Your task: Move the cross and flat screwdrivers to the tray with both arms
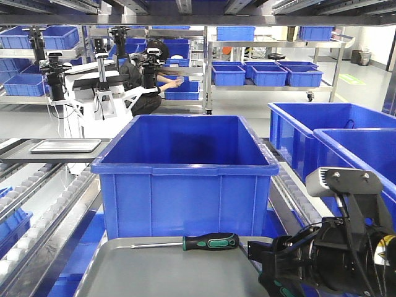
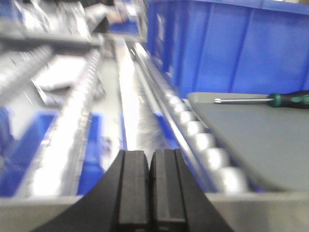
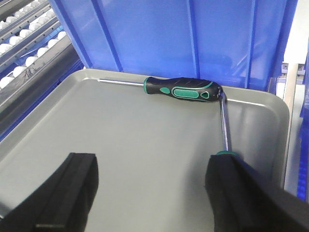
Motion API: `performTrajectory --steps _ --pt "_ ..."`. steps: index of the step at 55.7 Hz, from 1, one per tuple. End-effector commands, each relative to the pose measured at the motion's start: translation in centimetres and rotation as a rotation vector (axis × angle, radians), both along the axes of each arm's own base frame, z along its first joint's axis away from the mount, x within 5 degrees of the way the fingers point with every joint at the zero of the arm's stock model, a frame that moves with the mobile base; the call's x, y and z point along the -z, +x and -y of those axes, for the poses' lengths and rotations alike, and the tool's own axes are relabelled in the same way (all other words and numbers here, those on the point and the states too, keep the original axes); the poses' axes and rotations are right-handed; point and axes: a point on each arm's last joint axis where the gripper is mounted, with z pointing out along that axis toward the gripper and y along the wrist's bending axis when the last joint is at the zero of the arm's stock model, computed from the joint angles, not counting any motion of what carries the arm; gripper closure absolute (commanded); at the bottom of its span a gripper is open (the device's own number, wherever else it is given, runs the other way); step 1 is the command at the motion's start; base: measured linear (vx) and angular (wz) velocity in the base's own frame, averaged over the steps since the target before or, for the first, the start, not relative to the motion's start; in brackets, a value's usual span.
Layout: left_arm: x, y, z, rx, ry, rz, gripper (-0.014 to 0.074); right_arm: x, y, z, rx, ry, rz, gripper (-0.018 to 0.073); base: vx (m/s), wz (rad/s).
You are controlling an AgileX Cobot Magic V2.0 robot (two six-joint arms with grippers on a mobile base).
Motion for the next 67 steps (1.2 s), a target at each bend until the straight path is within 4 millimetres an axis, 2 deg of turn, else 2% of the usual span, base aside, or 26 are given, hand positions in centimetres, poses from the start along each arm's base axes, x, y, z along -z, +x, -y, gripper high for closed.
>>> performTrajectory --steps 1,10,19,49,55,59,67 --pt "-0.2 -1.0 -0.1 0.0 0.02 0.194 0.0602 -2.2 0.0 0.2 0.016 0.039 0.114 0.0012 0.0 0.0" --pt "0.0 -2.7 -0.4 -0.013 0.017 0.229 0.0602 -2.2 0.0 0.2 0.016 0.039 0.113 0.0012 0.0 0.0" --pt "0.4 -2.5 -0.4 -0.014 0.025 0.177 0.0602 -2.1 0.1 0.2 0.015 0.037 0.109 0.0012 0.0 0.0" --pt "0.4 -2.5 -0.4 -0.014 0.025 0.177 0.0602 -2.0 0.0 0.5 0.021 0.019 0.127 0.0016 0.0 0.0" --pt "0.4 -2.5 -0.4 -0.014 0.025 0.177 0.0602 -1.2 -1.7 2.8 0.116 0.055 0.134 0.0052 0.0 0.0" --pt "0.4 -2.5 -0.4 -0.013 0.025 0.177 0.0602 -0.9 -3.8 4.9 0.196 0.089 0.169 0.0089 0.0 0.0" --pt "0.4 -2.5 -0.4 -0.013 0.025 0.177 0.0602 1.0 -8.4 8.5 0.32 0.011 0.276 0.018 0.0 0.0"
